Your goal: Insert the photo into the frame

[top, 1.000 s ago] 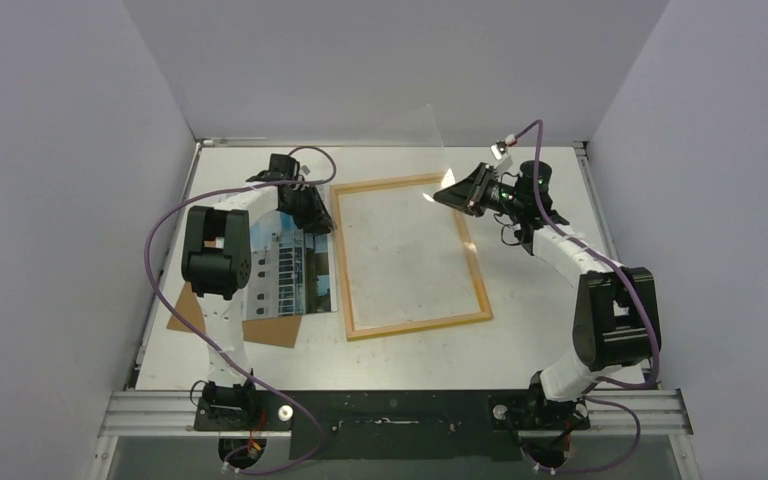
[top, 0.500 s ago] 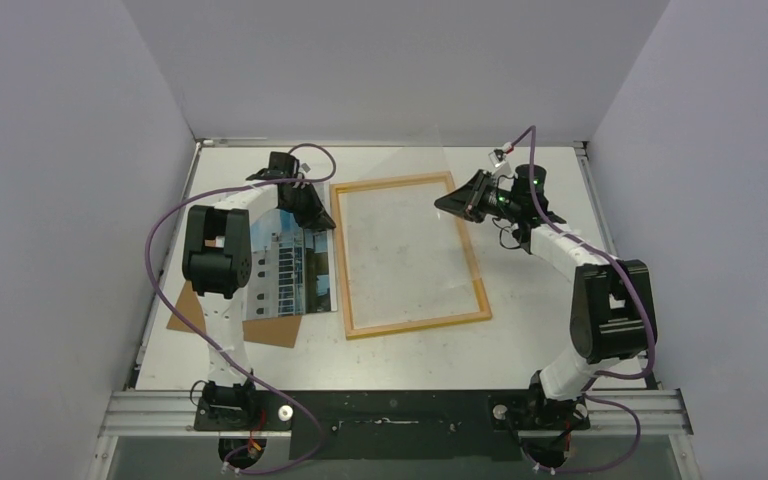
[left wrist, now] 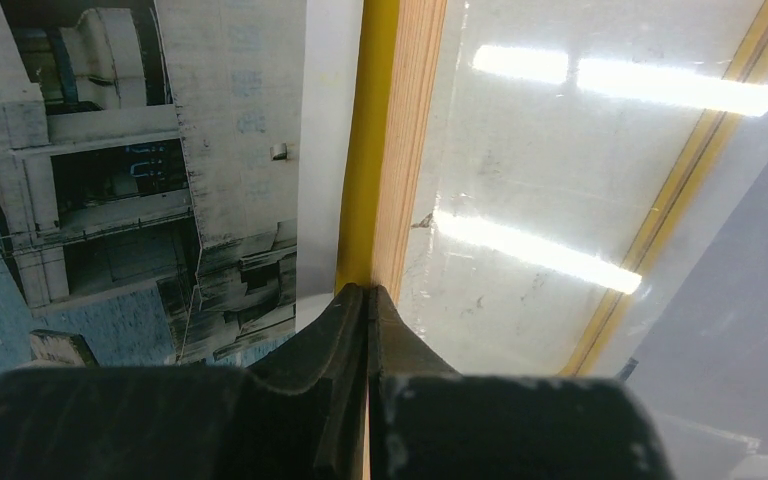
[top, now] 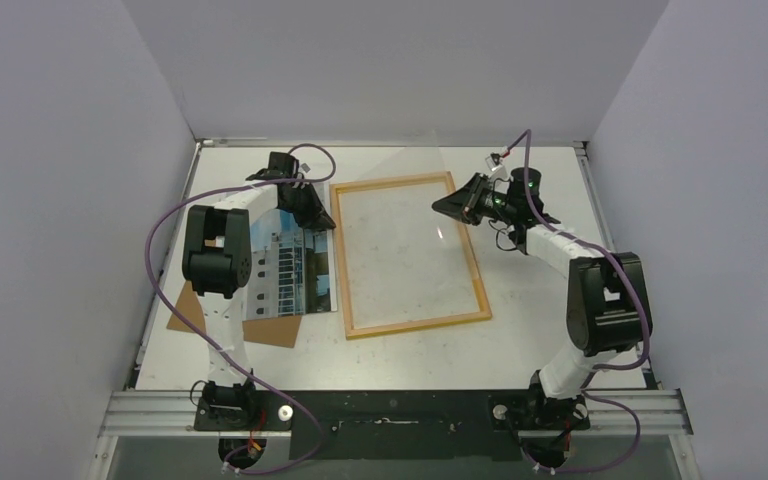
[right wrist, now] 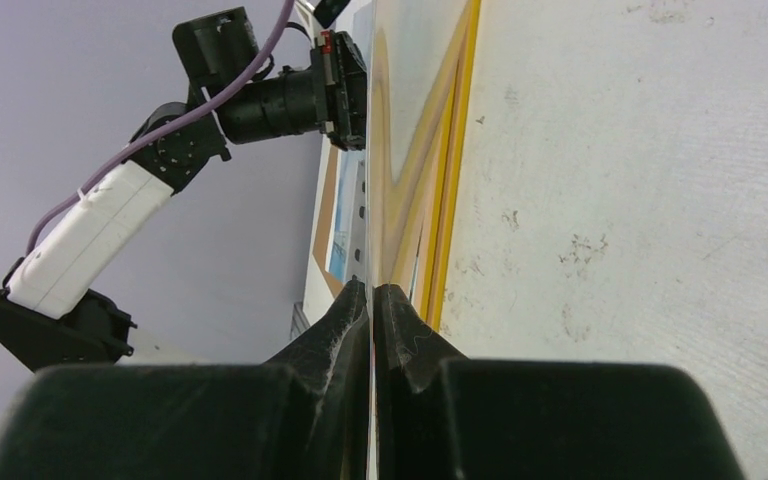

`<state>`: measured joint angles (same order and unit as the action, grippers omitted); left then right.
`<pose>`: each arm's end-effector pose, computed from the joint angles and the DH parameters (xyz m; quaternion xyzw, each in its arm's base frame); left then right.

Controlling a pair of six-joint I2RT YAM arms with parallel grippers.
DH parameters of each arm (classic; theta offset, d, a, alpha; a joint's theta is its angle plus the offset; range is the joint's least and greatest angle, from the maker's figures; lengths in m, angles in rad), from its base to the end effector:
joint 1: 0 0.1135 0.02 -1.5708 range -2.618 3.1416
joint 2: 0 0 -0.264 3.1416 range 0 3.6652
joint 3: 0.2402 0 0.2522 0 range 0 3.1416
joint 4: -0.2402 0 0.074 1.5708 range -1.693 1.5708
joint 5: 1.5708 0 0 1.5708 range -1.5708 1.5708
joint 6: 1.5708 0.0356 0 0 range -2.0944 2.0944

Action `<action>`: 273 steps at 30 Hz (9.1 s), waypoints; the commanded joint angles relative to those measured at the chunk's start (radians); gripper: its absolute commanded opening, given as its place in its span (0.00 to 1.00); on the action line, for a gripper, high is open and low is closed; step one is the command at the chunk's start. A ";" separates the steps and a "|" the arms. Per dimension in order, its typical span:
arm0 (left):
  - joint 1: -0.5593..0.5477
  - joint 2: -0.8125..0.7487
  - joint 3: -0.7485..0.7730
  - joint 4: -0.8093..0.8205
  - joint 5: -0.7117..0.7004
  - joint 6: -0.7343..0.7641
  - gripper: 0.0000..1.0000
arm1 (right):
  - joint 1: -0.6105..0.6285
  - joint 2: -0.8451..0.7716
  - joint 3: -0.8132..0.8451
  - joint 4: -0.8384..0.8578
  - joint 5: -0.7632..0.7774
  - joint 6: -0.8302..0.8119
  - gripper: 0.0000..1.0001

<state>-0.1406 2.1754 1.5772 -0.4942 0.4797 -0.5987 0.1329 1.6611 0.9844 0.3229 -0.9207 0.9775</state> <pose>0.4481 -0.0800 0.1486 -0.1595 0.9318 -0.2984 0.1312 0.3550 0.0761 0.2367 0.0696 0.7746 0.5797 0.2431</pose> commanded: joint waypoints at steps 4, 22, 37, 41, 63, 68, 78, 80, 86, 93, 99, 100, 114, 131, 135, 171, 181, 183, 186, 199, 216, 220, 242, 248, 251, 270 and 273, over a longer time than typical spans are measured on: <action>0.001 0.036 -0.002 0.012 -0.027 0.016 0.00 | 0.004 0.019 -0.018 0.043 0.027 -0.065 0.00; 0.002 0.044 0.000 -0.014 -0.030 0.030 0.00 | 0.004 0.061 -0.057 0.237 0.007 0.054 0.00; 0.002 0.055 0.008 -0.020 -0.027 0.031 0.00 | 0.025 0.102 -0.074 0.248 0.023 0.052 0.00; 0.002 0.059 0.011 -0.023 -0.028 0.032 0.00 | 0.025 0.099 -0.084 0.300 0.003 0.083 0.00; 0.002 0.076 0.026 -0.037 -0.023 0.039 0.00 | 0.039 0.123 -0.058 0.153 0.036 -0.028 0.00; 0.001 0.081 0.032 -0.040 -0.021 0.040 0.00 | 0.038 0.131 -0.059 0.089 0.052 -0.075 0.00; 0.002 0.091 0.041 -0.046 -0.017 0.042 0.00 | 0.030 0.131 -0.035 -0.054 0.067 -0.196 0.00; 0.002 0.094 0.043 -0.046 -0.015 0.042 0.00 | 0.030 0.136 -0.025 -0.067 0.064 -0.213 0.00; 0.002 0.098 0.047 -0.048 -0.007 0.043 0.00 | 0.042 0.163 -0.008 -0.065 0.055 -0.222 0.00; 0.003 0.104 0.046 -0.048 0.006 0.045 0.00 | 0.064 0.181 0.000 -0.077 0.089 -0.268 0.00; 0.003 0.110 0.047 -0.053 0.010 0.046 0.00 | 0.080 0.151 0.021 -0.170 0.166 -0.380 0.00; 0.003 0.110 0.046 -0.054 0.010 0.046 0.00 | 0.086 0.150 0.019 -0.164 0.168 -0.380 0.00; 0.003 0.106 0.038 -0.049 0.002 0.042 0.00 | 0.109 0.154 0.020 -0.229 0.236 -0.416 0.19; 0.012 0.097 0.035 -0.049 -0.003 0.039 0.00 | 0.091 0.048 0.121 -0.518 0.362 -0.423 0.74; 0.013 0.096 0.031 -0.046 -0.001 0.037 0.00 | 0.077 0.035 0.160 -0.587 0.409 -0.443 0.77; 0.014 0.081 0.015 -0.040 0.005 0.034 0.09 | 0.040 -0.038 0.148 -0.784 0.741 -0.512 0.78; 0.008 0.084 0.019 -0.065 0.012 0.046 0.15 | 0.036 0.026 0.133 -0.798 0.675 -0.486 0.78; 0.004 0.082 0.020 -0.082 0.006 0.054 0.20 | 0.037 0.040 0.129 -0.799 0.660 -0.487 0.78; -0.003 0.079 0.021 -0.096 0.002 0.065 0.21 | 0.039 0.063 0.128 -0.800 0.637 -0.486 0.77; -0.008 0.084 0.033 -0.100 0.084 0.050 0.26 | 0.053 0.126 0.131 -0.808 0.551 -0.502 0.77; -0.024 0.088 0.066 -0.064 0.157 0.008 0.42 | 0.042 0.030 0.017 -0.461 0.317 -0.299 0.75; -0.027 0.071 0.061 -0.023 0.187 -0.013 0.42 | 0.042 0.041 0.026 -0.550 0.426 -0.328 0.75; -0.045 -0.102 0.006 0.150 0.373 -0.181 0.31 | 0.064 0.172 0.008 -0.608 0.481 -0.350 0.70; -0.049 -0.159 0.001 0.142 0.347 -0.191 0.28 | 0.064 0.177 0.010 -0.607 0.488 -0.357 0.70; -0.050 -0.163 0.006 0.134 0.338 -0.191 0.26 | 0.064 0.169 0.002 -0.595 0.492 -0.349 0.69; -0.022 -0.069 0.109 -0.192 -0.099 0.211 0.59 | 0.083 0.045 0.079 -0.805 0.720 -0.470 0.54; -0.024 -0.040 0.115 -0.178 -0.056 0.217 0.60 | 0.089 0.052 0.082 -0.814 0.714 -0.478 0.47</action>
<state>-0.1627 2.0865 1.6539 -0.6537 0.4225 -0.4480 0.2111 1.7462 1.0409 -0.4259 -0.2638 0.5407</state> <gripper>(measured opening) 0.594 0.505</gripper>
